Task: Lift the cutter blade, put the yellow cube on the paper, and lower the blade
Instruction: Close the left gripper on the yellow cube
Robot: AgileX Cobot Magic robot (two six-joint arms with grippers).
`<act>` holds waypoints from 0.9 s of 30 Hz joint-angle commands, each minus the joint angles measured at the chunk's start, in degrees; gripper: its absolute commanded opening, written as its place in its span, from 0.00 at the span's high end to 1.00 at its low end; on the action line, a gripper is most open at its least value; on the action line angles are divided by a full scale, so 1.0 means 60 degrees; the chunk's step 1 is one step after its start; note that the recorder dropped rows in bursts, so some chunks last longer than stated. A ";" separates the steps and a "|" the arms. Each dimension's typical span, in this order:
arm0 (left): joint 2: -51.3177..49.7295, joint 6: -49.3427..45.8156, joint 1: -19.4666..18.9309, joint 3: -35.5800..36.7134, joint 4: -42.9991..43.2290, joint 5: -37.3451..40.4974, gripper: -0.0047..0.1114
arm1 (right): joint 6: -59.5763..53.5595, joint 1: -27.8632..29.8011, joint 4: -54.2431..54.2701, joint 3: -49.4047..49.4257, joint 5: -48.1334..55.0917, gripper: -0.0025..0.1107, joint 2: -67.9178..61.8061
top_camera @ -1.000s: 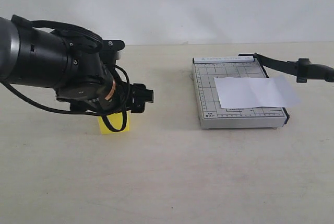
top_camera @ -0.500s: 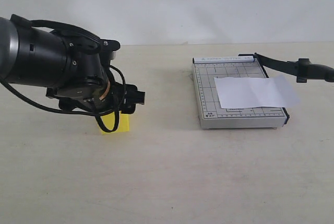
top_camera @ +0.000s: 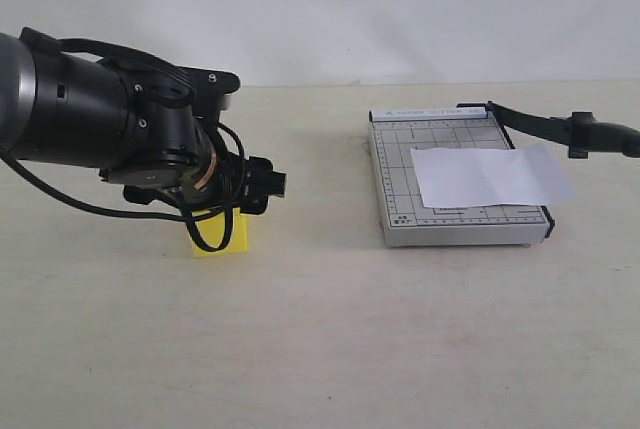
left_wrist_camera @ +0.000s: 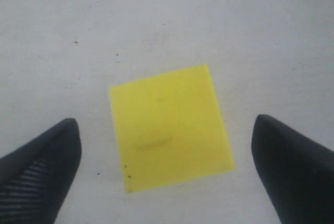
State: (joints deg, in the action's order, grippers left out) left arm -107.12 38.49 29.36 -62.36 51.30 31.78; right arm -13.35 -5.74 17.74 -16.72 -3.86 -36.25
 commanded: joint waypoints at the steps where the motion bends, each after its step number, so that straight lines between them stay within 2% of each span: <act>1: 0.0070 0.0090 -0.0026 -0.0061 0.0091 -0.0085 0.24 | -0.0051 -0.0020 -0.0042 0.0035 -0.0042 0.98 0.0036; 6: 0.0070 0.0416 -0.0026 -0.0061 0.0091 -0.0251 0.24 | -0.0051 -0.0020 -0.0042 0.0035 -0.0042 0.98 0.0036; 12: 0.0027 0.0594 -0.0189 -0.0061 -0.0469 -0.1073 0.24 | -0.0051 -0.0020 -0.0042 0.0035 -0.0042 0.98 0.0036; 18: -0.0039 0.0478 -0.0499 -0.0061 -0.0372 -0.0867 0.24 | -0.0051 -0.0020 -0.0042 0.0035 -0.0042 0.98 0.0036; 20: -0.0039 0.0398 -0.0520 -0.0061 -0.0372 -0.0355 0.20 | -0.0051 -0.0020 -0.0042 0.0035 -0.0042 0.98 0.0036; 23: -0.0039 0.0073 -0.0520 -0.0044 -0.0583 -0.0273 0.12 | -0.0051 -0.0020 -0.0042 0.0035 -0.0042 0.98 0.0036; 27: -0.0057 0.0049 -0.0520 -0.0044 -0.0542 -0.0394 0.12 | -0.0051 -0.0020 -0.0042 0.0035 -0.0042 0.98 0.0036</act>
State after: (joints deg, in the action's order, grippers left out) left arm -107.12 39.10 26.28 -62.36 47.91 29.38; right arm -13.35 -5.74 17.63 -16.72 -3.86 -36.25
